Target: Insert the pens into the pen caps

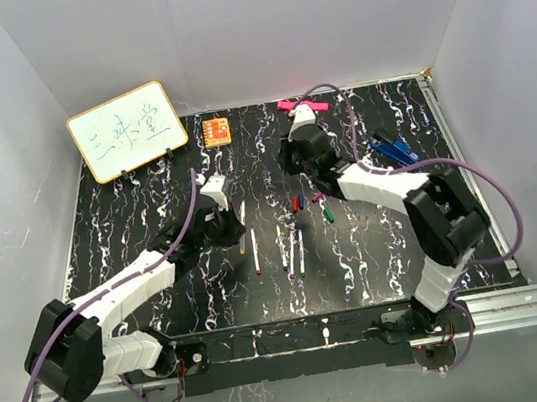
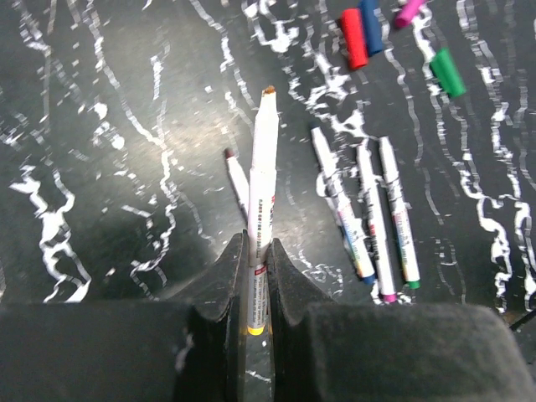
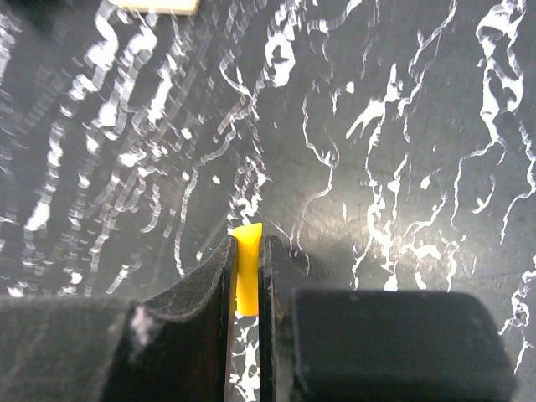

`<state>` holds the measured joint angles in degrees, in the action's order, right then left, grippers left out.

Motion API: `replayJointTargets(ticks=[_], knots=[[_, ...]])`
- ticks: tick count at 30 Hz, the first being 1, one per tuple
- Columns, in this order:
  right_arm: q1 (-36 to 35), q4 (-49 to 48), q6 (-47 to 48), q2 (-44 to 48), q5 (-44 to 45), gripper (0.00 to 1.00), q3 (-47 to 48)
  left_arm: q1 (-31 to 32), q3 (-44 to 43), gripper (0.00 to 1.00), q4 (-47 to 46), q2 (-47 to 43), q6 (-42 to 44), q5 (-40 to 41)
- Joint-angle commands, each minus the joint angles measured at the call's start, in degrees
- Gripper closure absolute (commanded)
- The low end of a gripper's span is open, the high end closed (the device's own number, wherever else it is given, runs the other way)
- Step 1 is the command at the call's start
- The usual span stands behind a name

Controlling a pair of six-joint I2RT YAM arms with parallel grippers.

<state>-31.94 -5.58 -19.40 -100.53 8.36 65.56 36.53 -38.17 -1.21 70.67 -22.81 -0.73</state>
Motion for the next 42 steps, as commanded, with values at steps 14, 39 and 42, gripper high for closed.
replayJointTargets(ticks=[14, 39, 42], knots=[[-0.6, -50.9, -10.0, 15.6, -14.0, 1.0, -21.8, 0.8, 4.7, 1.0, -36.8, 4.1, -7.6, -15.6], [-0.6, -65.2, -16.5, 13.6, -16.5, 1.0, -26.5, 1.3, 3.6, 1.0, -45.2, 5.9, -14.5, -17.9], [-0.6, -65.2, -16.3, 13.5, -16.9, 1.0, -26.5, 1.3, 3.5, 1.0, -45.1, 5.7, -14.4, -18.0]])
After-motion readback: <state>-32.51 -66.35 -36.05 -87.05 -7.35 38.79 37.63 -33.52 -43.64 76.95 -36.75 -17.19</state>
